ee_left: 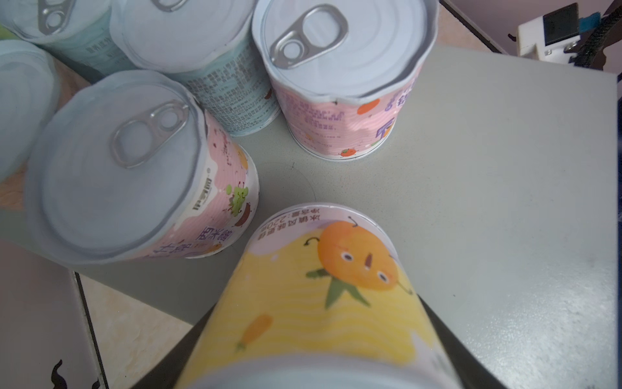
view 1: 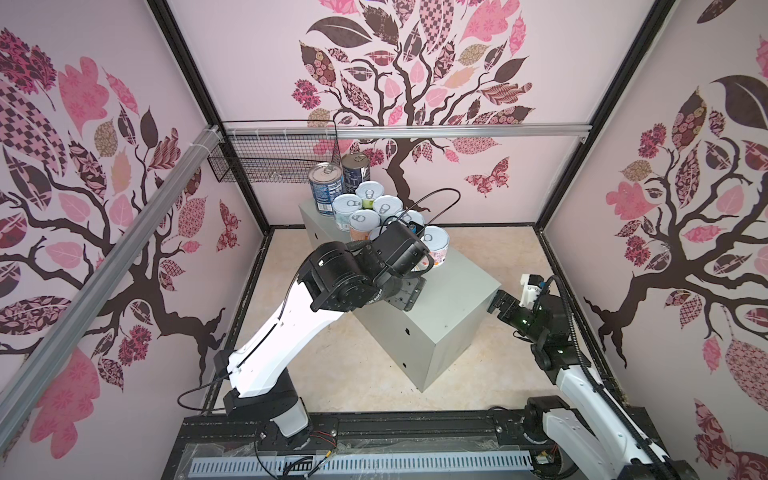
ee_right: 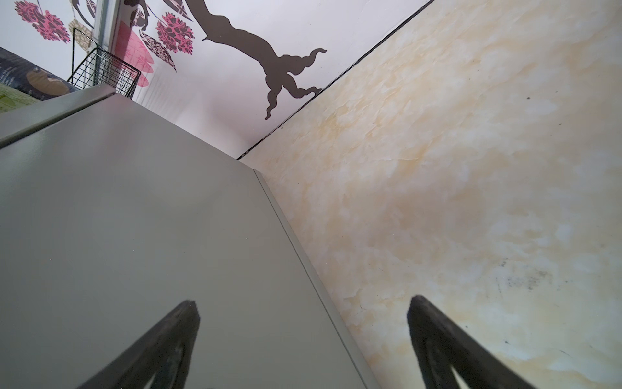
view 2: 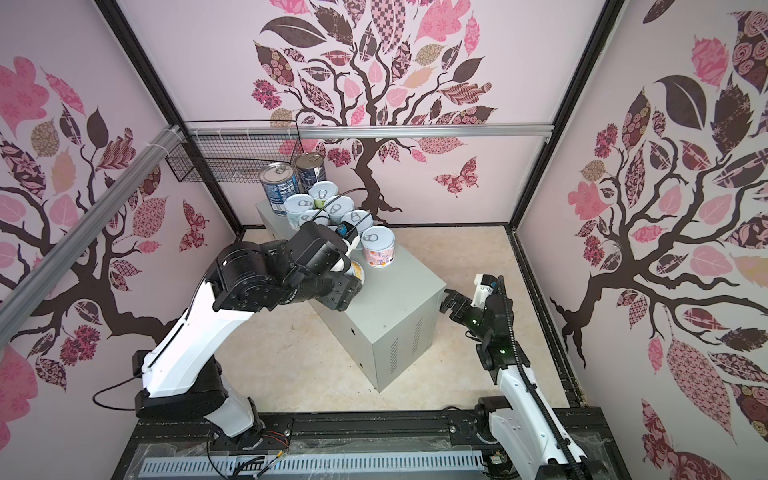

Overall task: Place and organize the canned foods onto the counter
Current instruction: 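Carry the held yellow can with the left gripper over the box top cans, then lower the yellow can onto the box top in front of the pink cans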

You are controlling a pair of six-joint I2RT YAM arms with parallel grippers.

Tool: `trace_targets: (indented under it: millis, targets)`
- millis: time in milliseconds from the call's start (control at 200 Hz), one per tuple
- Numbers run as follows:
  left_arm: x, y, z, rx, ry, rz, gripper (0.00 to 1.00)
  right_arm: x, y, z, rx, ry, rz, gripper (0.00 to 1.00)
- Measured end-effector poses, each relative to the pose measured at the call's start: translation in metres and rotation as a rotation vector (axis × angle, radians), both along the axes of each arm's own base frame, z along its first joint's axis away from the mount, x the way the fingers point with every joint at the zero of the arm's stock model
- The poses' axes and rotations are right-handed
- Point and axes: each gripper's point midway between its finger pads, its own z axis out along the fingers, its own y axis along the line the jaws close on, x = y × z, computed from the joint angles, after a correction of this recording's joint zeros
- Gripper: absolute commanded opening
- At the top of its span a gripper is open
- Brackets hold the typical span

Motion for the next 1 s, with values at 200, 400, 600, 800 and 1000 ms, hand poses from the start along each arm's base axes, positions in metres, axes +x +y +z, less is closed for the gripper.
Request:
trace_targets:
  millis: [200, 400, 600, 800, 1000]
  targets:
    - [0.003, -0.006, 0.0, -0.012, -0.004, -0.002, 0.71, 0.0, 0.0, 0.0, -0.001, -0.001, 0.001, 1.0]
    - [0.003, -0.008, 0.0, -0.012, -0.001, -0.006, 0.8, 0.0, 0.001, 0.0, 0.0, -0.001, 0.007, 1.0]
    - [0.004, -0.01, -0.005, 0.003, 0.009, -0.008, 0.87, -0.001, 0.001, 0.002, 0.001, -0.007, 0.009, 1.0]
    - [0.005, -0.009, -0.003, 0.002, 0.004, -0.005, 0.9, -0.002, 0.002, 0.002, 0.002, -0.009, 0.011, 1.0]
    - [0.005, -0.008, 0.008, -0.027, -0.02, -0.001, 0.98, -0.004, 0.001, 0.003, -0.005, -0.007, 0.007, 1.0]
